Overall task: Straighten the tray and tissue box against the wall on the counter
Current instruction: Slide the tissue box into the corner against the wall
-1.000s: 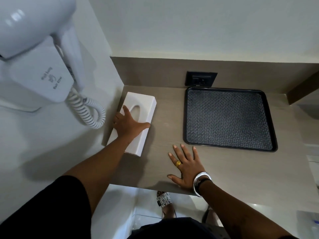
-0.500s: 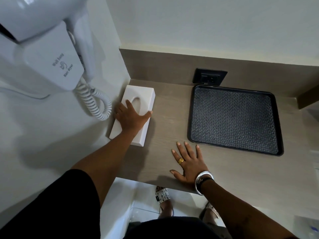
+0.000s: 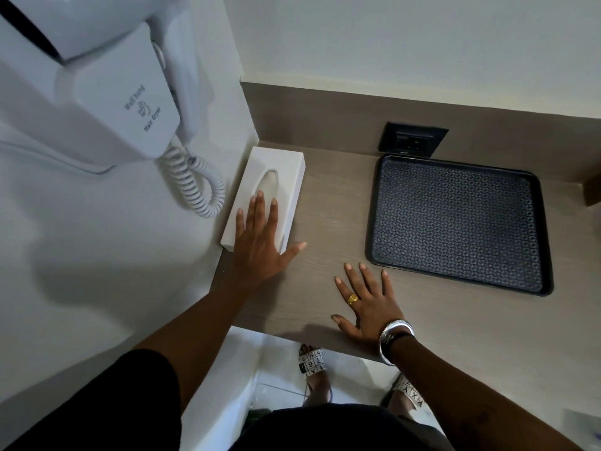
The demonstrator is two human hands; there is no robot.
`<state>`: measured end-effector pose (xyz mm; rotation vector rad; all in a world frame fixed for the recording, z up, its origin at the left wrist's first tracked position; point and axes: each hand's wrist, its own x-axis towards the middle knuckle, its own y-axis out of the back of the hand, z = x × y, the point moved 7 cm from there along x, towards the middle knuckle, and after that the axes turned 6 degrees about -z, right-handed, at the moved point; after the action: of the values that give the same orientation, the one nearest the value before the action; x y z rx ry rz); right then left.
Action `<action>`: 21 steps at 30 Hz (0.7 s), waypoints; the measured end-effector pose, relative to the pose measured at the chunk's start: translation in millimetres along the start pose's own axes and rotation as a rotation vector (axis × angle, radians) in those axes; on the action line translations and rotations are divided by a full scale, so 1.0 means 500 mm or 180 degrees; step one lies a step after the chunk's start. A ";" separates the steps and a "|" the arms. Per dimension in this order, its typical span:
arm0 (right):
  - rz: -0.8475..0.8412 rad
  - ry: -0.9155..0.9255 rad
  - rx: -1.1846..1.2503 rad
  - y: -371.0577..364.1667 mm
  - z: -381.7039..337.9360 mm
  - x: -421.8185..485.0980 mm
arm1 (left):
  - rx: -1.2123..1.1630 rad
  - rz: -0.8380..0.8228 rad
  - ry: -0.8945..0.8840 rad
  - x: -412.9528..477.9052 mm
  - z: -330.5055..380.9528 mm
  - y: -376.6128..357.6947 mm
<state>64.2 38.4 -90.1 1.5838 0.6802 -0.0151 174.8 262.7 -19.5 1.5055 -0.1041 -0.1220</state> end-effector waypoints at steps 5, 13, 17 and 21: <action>-0.0041 -0.0015 0.0023 -0.002 0.003 0.004 | -0.0011 -0.0019 0.0040 0.061 -0.020 0.006; -0.0026 -0.0005 0.0017 0.000 0.000 -0.002 | 0.0029 -0.0128 0.0073 0.123 -0.029 -0.011; -0.0083 -0.0011 0.0006 0.000 0.003 -0.001 | 0.0104 -0.0197 0.0063 0.129 -0.030 -0.017; -0.0128 0.0001 0.0028 -0.002 0.000 -0.005 | 0.0145 -0.0276 0.0042 0.128 -0.032 -0.018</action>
<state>61.7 37.4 -89.9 1.5786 0.7130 -0.0475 240.3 268.5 -30.0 1.5564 -0.0311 -0.1803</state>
